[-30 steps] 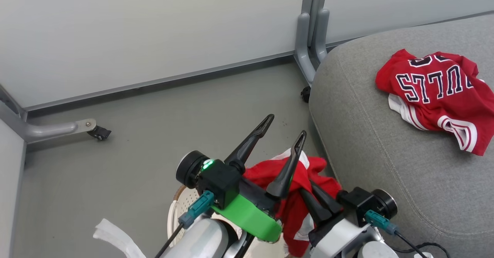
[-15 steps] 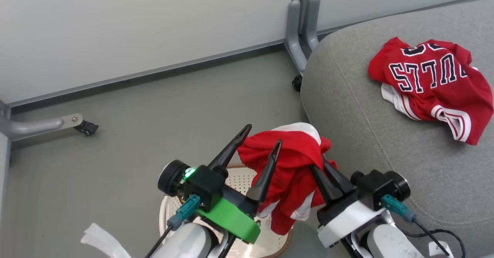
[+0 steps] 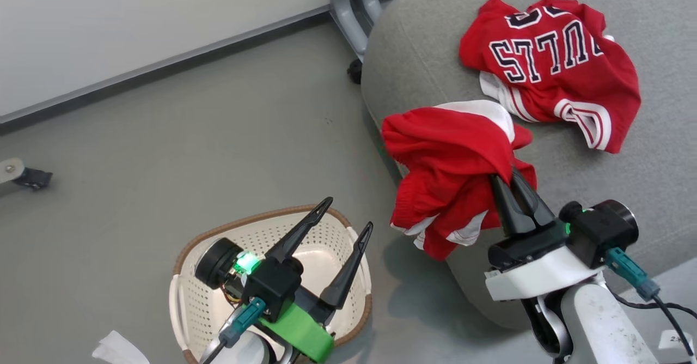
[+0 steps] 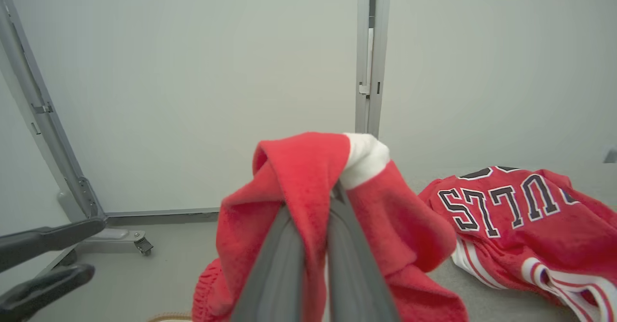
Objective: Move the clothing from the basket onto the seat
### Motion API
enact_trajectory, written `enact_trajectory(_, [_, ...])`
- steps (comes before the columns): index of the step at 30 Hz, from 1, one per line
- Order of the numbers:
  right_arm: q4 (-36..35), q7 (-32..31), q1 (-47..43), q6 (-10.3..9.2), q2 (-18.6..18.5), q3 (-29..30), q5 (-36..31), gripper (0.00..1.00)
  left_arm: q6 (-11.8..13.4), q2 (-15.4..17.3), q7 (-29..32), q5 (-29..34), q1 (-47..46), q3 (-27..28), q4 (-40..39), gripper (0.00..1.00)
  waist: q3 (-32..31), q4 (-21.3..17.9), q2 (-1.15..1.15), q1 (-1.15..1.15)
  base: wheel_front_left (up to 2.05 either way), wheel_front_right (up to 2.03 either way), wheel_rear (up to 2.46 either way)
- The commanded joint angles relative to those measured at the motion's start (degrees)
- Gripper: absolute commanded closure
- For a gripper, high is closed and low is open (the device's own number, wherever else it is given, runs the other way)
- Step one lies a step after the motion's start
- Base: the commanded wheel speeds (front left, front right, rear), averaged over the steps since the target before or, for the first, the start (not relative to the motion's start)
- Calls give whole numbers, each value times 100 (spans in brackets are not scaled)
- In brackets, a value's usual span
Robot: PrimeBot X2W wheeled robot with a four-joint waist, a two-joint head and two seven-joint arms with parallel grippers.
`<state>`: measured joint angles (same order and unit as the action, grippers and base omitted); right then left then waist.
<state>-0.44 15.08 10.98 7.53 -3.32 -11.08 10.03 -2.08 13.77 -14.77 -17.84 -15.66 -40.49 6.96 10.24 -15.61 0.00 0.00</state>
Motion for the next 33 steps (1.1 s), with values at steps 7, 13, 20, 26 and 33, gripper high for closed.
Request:
enact_trajectory(7, [-411, 12, -292, -8, 35, 383, 28, 100, -115, 275, -41, 119, 110, 5, 7, 0, 800, -1077, 0, 0, 0, 0, 0])
enact_trajectory(13, [-672, 11, -266, -8, 48, 750, 220, 100, -142, 453, 14, 206, -16, -17, -36, 0, 1200, -1449, 0, 0, 0, 0, 0])
enact_trajectory(20, [-796, 11, 446, -8, 49, 1476, 614, 100, -186, 573, 194, 303, -260, -82, -187, 0, 1757, -1409, 0, 0, 0, 0, 0])
enact_trajectory(26, [-518, 12, 1596, -8, -491, 2142, 599, 100, -161, 650, 404, 331, -520, -55, -334, 0, 2276, -1001, 0, 0, 0, 0, 0])
enact_trajectory(33, [360, 11, 2977, -8, -1264, 2843, 729, 100, -45, 694, 445, 452, -820, 43, -536, 0, 2783, -477, 0, 0, 0, 0, 0])
